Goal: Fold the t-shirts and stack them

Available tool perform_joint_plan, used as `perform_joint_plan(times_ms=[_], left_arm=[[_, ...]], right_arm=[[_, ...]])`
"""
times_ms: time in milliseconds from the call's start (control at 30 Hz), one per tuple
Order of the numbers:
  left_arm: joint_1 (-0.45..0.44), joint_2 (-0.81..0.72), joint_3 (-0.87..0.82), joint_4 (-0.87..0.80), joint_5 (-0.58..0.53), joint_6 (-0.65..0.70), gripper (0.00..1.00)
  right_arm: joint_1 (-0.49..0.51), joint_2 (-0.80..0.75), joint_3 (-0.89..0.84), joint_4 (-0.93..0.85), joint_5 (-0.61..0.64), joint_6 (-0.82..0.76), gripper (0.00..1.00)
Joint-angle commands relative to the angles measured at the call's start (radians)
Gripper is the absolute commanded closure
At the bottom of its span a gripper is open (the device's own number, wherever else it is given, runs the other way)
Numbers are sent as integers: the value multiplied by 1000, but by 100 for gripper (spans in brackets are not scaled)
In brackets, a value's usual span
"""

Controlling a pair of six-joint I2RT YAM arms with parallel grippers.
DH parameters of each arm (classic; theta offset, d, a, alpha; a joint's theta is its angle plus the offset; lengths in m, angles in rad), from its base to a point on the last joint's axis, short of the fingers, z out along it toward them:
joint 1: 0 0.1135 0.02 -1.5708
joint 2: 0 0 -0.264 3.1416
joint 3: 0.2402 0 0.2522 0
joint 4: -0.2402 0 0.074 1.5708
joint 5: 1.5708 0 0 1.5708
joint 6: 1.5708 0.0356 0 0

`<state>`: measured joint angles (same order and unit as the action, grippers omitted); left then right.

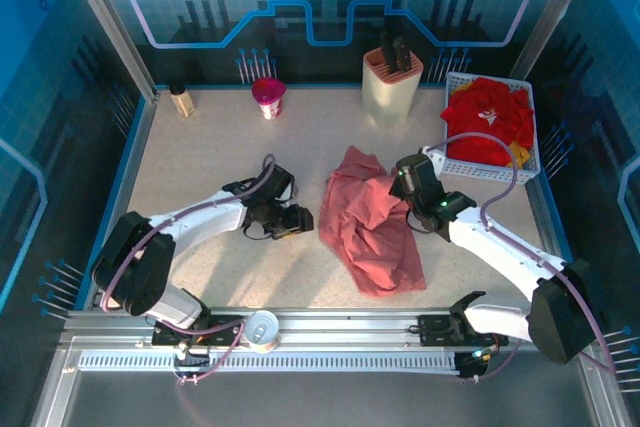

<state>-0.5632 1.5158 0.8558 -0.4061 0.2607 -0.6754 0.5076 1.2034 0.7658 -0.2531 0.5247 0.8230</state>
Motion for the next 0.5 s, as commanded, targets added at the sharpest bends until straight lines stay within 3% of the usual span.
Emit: perform_joint_plan(times_ms=[0,167,467], left_arm=[[-49,43,-1,84,16,-61,50],[-103,152,69,90,-2,-67,54],[-113,212,110,138,-88,-78,58]], right_arm=[[-13,-15,-15,-20,33,22,99],[-18,-4,-26,-27,15,24,99],[-21,-18,-23,-36,6,7,99]])
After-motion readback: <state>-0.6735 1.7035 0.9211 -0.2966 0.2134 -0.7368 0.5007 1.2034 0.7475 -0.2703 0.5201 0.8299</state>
